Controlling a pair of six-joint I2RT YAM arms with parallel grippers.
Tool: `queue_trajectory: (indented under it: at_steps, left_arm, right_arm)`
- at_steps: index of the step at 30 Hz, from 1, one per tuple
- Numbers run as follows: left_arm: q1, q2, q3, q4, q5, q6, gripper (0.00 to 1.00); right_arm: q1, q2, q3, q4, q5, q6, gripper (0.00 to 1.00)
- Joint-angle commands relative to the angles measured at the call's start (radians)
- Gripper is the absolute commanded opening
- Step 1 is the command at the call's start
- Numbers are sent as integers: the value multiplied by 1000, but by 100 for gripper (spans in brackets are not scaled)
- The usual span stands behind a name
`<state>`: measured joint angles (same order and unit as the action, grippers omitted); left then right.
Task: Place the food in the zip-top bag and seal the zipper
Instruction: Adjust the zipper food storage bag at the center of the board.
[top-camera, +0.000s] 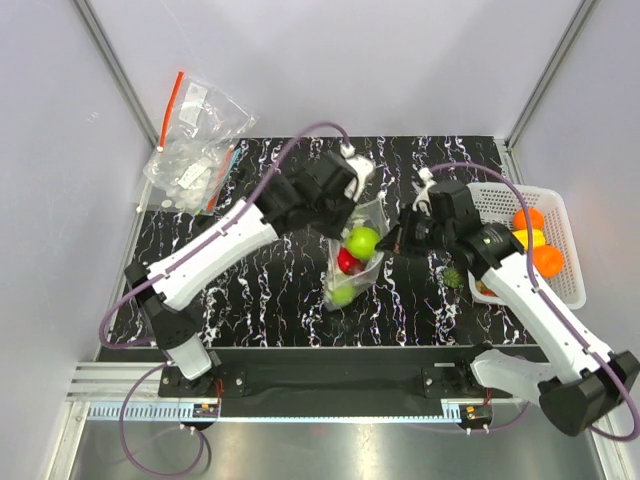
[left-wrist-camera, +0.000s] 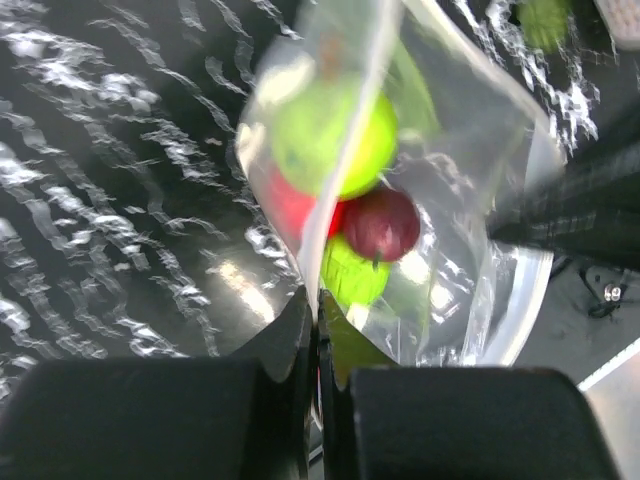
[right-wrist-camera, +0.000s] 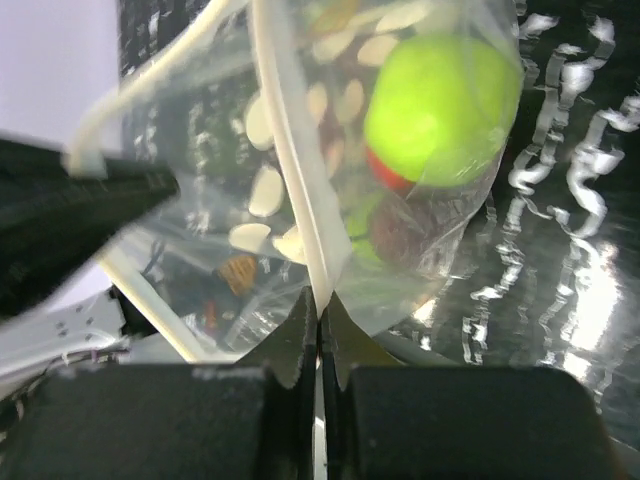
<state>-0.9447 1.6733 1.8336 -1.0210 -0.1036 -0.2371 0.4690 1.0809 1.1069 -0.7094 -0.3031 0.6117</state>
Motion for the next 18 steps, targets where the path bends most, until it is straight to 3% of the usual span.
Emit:
queue_trajectory:
  at_steps: [1, 4, 10, 13, 18]
  left_arm:
    - [34, -43, 250, -65, -19, 31, 5]
    - [29, -17, 279, -129, 19, 51, 5]
    - [26, -38, -127, 100, 60, 18, 0]
    - [21, -17, -177, 154, 79, 12, 0]
    - [20, -21, -155, 176, 58, 18, 0]
  right_arm:
    - [65, 40, 181, 24, 29, 5, 0]
    - [68, 50, 182, 18, 47, 6, 0]
    - [66, 89, -72, 134, 59, 14, 2]
    - [68, 64, -110, 145, 81, 13, 13]
    - [66, -31, -39, 21, 208, -32, 33]
